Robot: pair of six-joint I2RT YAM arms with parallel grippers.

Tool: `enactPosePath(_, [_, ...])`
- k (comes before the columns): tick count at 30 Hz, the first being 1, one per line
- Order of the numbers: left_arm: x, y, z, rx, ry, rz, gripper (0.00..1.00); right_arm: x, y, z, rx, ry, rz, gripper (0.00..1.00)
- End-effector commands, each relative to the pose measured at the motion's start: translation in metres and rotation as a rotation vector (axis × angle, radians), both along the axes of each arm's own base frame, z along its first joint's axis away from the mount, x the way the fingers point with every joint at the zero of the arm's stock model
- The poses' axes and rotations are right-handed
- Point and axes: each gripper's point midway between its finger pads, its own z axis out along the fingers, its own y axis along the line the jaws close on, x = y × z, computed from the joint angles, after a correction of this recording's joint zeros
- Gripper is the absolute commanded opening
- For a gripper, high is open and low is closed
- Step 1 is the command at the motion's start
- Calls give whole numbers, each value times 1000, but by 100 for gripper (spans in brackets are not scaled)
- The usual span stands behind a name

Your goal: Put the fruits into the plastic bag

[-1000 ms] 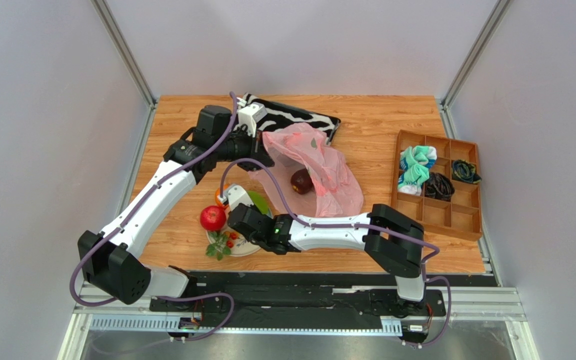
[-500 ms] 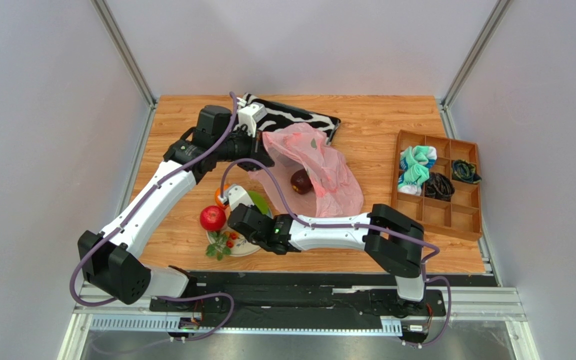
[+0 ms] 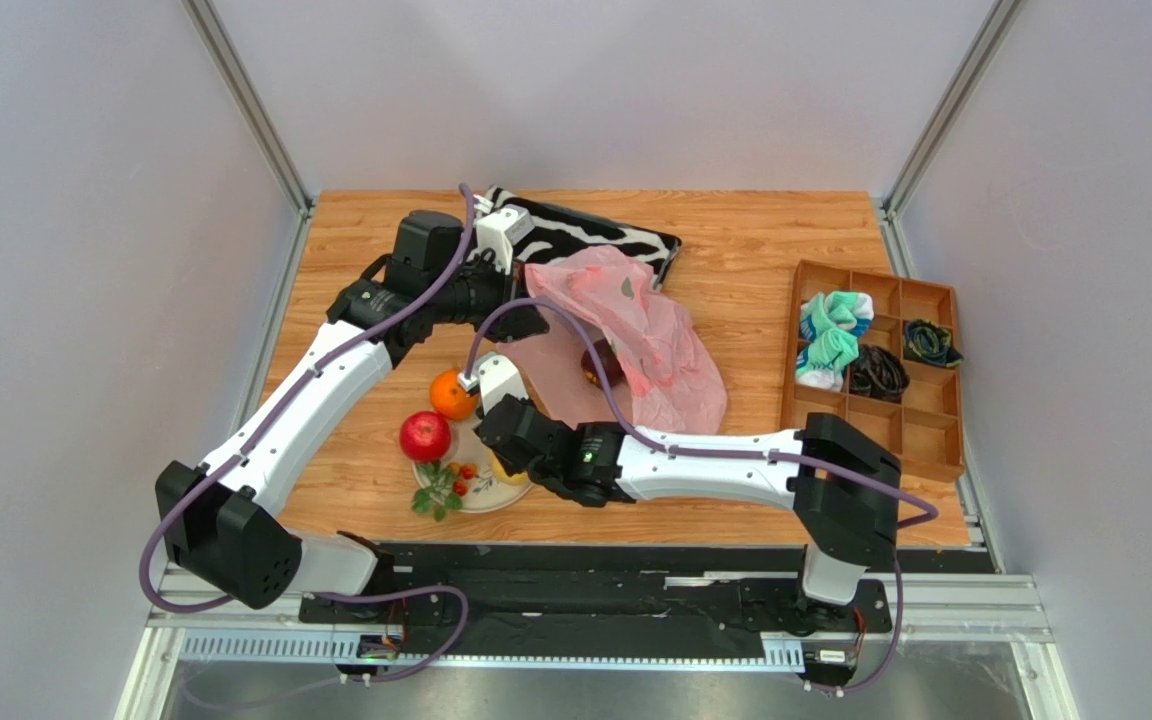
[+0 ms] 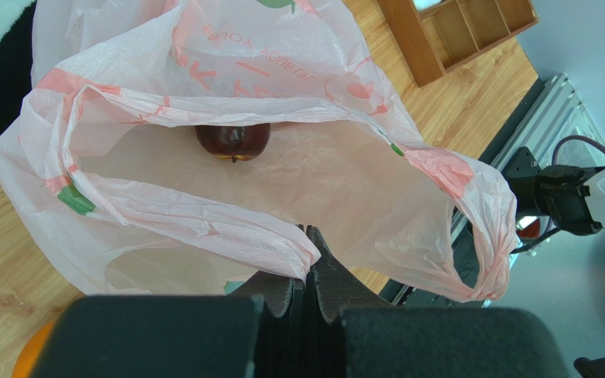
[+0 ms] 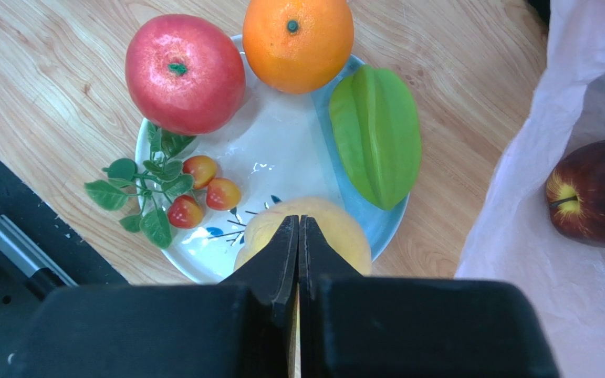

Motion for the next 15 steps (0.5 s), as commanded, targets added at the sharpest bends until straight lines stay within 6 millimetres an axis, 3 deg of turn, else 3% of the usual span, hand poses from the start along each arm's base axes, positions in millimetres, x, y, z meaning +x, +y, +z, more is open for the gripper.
enactPosePath(1, [-8, 0, 16, -21, -37, -12, 0, -7, 1, 26, 104, 7, 5, 0])
enactPosePath(15, [-7, 0, 14, -20, -32, -11, 0, -16, -28, 77, 267, -26, -6, 0])
